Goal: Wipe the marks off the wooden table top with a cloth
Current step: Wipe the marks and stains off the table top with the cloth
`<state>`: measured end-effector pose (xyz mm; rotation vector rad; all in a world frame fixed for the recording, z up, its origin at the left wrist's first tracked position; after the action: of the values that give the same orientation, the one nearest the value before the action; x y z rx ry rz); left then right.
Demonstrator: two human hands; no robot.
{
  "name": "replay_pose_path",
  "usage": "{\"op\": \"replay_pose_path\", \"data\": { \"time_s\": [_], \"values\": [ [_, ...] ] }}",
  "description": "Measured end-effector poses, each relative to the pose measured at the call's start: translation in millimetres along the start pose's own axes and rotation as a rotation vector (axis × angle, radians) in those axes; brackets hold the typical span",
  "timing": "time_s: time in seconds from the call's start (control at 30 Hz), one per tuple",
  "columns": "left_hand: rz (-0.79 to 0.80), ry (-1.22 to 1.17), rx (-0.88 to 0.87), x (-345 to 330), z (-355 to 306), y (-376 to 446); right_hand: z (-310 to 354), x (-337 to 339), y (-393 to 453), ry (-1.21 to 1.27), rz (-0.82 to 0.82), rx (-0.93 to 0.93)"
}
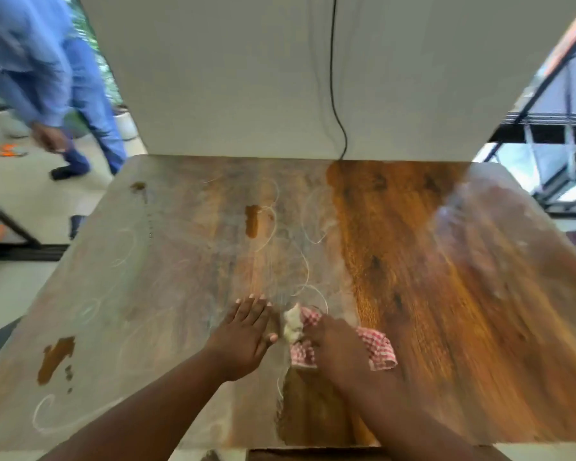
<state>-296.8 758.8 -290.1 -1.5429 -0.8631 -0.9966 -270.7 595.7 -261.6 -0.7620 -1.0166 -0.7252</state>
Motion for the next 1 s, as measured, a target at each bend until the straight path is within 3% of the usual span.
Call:
{"op": "replay_pose_path", "data": {
  "time_s": [0.13,0.3,0.43,0.5,0.63,0.83,1.0],
  "values": [
    [-0.028,-0.016,-0.082,14.9,21.0,28.9,5.4,-20.2,-56.8,0.039,0.109,0.046],
    [-0.035,-0.090,-0.129,20.3,36.0,43.5,-49.4,5.6,-41.0,0.041,0.063,-0.352],
    [-0.057,-0.085,-0.209,23.5,33.9,55.6,-35.8,17.9,7.9,0.056,-0.085,-0.505],
    [-0.076,-0.097,-0.215,26.6,34.7,61.8,-23.6,15.0,22.8,0.114,-0.094,-0.471],
    [-0.062,-0.084,-0.232,27.6,37.6,69.9,0.9,-7.5,2.0,0.105,0.082,-0.223],
    [-0.044,-0.041,-0.234,32.0,47.6,68.1,-68.7,31.3,0.1,0.093,-0.028,-0.485],
    [-0.032,0.031,-0.205,33.3,44.7,74.1,-48.4,41.1,53.7,0.127,-0.168,-0.411]
  ]
}}
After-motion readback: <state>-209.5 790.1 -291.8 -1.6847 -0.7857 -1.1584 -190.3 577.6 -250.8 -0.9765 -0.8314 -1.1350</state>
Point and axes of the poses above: each hand's wrist, its own y-axis towards the middle knuckle, its own x-axis out of the back of the hand, z = x × y, the point moved 8 cm from there along y, towards the middle knuckle, and after that the axes turned 8 degrees about z, right-handed, at the moved point
